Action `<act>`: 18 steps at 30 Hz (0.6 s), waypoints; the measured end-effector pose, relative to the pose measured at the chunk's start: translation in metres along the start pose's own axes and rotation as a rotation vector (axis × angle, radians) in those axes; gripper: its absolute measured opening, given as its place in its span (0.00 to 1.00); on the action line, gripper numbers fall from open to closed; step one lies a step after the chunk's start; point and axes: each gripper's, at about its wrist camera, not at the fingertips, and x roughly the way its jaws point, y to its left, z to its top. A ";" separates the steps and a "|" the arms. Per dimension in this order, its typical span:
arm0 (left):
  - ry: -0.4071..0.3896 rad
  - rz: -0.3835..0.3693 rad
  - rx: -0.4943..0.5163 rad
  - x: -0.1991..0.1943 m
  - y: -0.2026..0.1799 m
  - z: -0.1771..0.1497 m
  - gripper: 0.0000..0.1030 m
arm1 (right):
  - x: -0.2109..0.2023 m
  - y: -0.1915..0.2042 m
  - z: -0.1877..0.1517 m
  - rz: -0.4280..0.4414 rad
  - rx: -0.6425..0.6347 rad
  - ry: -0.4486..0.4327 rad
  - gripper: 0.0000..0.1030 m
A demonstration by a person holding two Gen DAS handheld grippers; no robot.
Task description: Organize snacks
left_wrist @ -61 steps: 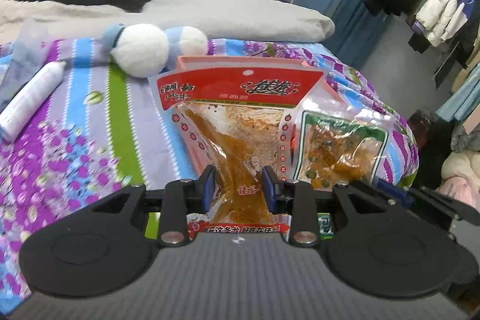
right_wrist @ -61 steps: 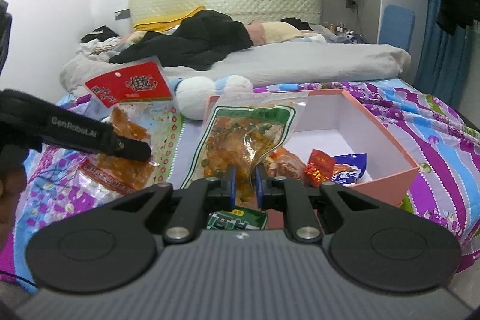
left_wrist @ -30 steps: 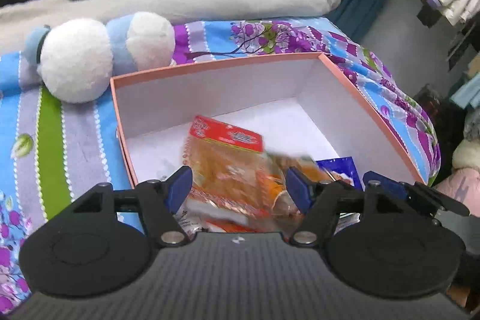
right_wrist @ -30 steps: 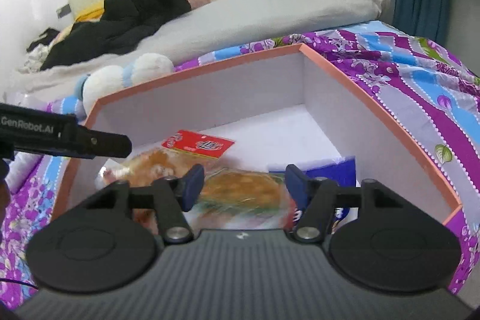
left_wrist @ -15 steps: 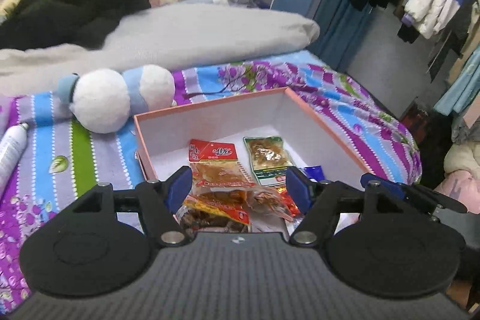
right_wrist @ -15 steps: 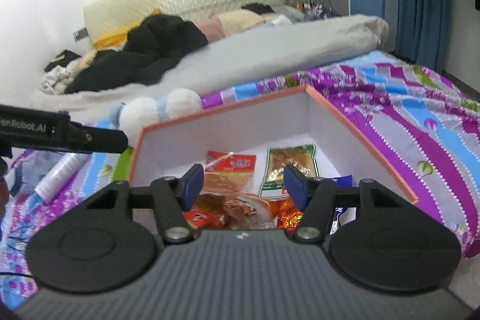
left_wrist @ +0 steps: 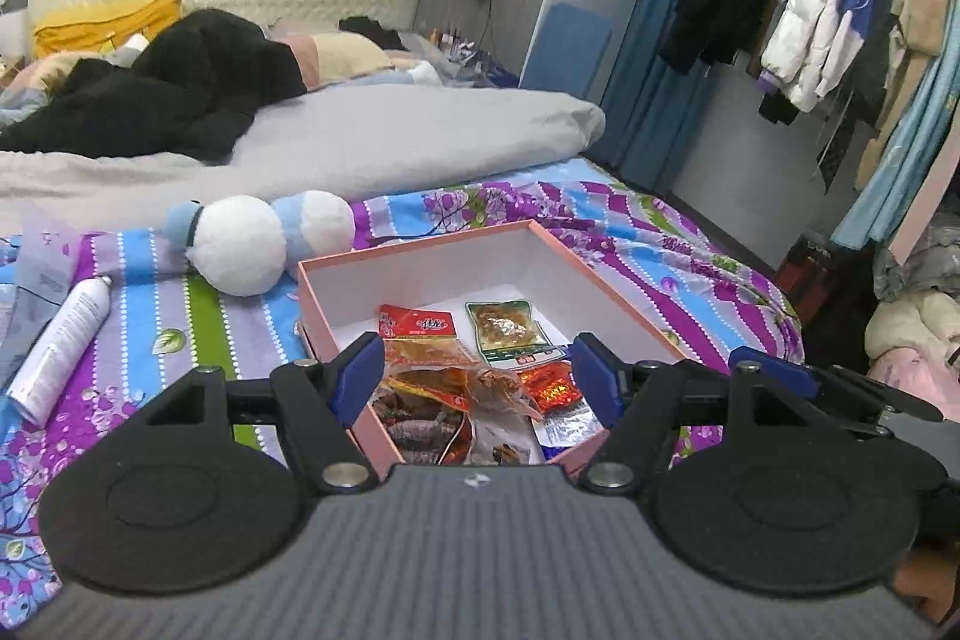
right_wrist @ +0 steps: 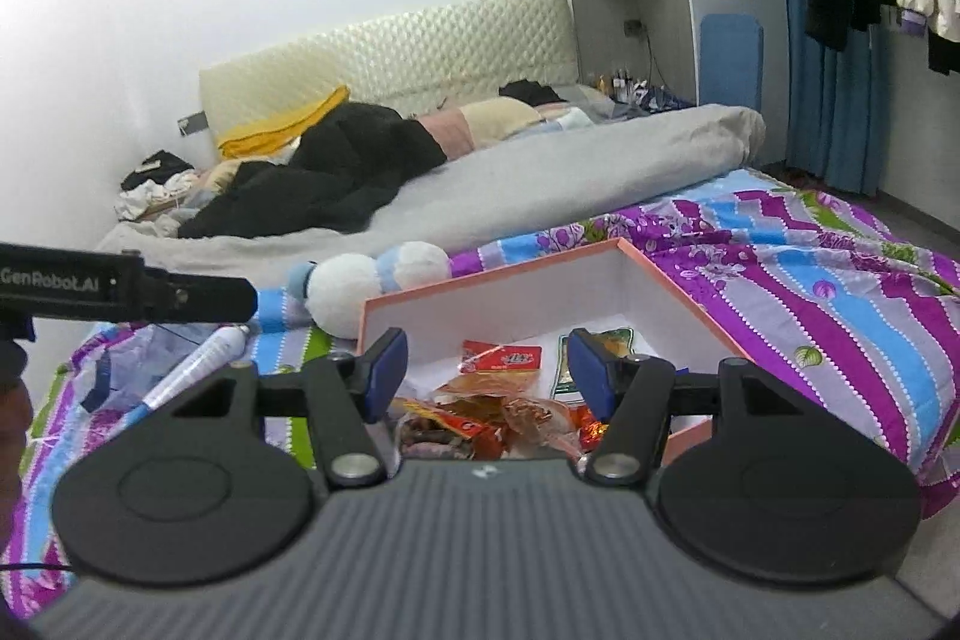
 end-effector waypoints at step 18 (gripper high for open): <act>-0.031 0.000 -0.011 -0.068 -0.016 -0.057 0.72 | -0.073 0.011 -0.032 -0.004 -0.011 -0.038 0.60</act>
